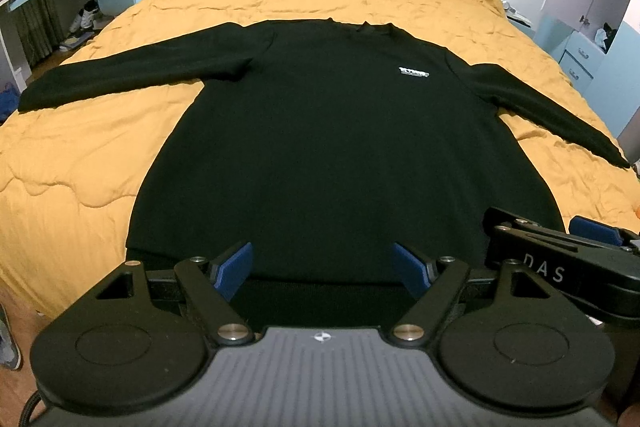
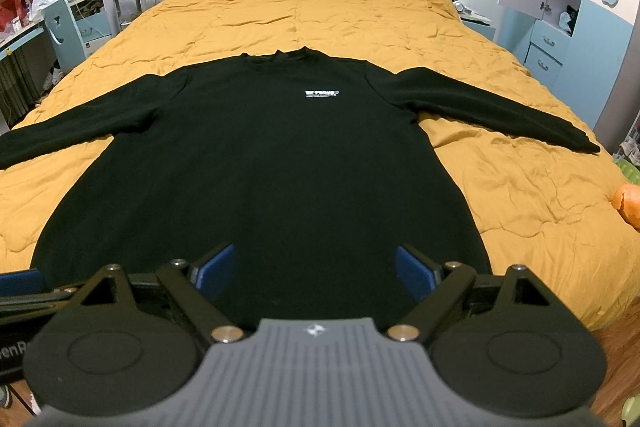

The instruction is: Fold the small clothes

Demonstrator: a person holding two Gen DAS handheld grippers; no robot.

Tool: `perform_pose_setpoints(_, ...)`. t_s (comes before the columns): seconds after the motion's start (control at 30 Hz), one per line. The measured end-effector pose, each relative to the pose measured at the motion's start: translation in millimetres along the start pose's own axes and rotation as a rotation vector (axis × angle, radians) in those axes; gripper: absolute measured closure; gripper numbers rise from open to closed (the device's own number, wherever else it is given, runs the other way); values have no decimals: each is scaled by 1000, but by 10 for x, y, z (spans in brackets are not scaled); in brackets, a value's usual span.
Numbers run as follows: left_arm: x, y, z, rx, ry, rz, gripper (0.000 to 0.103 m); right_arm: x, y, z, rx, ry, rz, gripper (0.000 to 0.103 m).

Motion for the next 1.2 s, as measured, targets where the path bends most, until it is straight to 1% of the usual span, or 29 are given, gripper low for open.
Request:
perform_pose_setpoints(0.7, 71, -16, 26, 4, -9, 2, 10, 55, -6, 13, -6, -13, 9, 20)
perform_pose_setpoints(0.8, 97, -58, -1, 5, -13, 18, 10, 45, -7, -26, -4, 13, -9, 20)
perform_pose_setpoints(0.93, 155, -268, -50, -30, -19, 18, 13, 34, -104, -123, -65, 89, -52, 20)
perform_pose_setpoints(1.0, 173, -437, -101, -70, -5, 45, 13, 63, -193, -173, -103, 115, -73, 20)
perform_pose_setpoints(1.03, 180, -551, -137, -102, 9, 72, 13, 90, -255, -199, -129, 126, -89, 20)
perform_pose_setpoints(1.1, 215, -759, -221, -159, 17, 97, 13, 152, -416, -263, -189, 144, -128, 20)
perform_pose_setpoints(1.2, 273, -1182, -387, -225, 72, 98, 13, 237, -710, -373, -253, 170, -211, 20)
Point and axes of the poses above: each gripper's, at about its wrist camera, not at the fingertips, and x roughly the way its jaws point, y to its right, z to its underside, the point moved 7 cm from there along x, roughly the way its jaws point, and after that the axes turned 1 degree about -y, right-handed, at the moved point
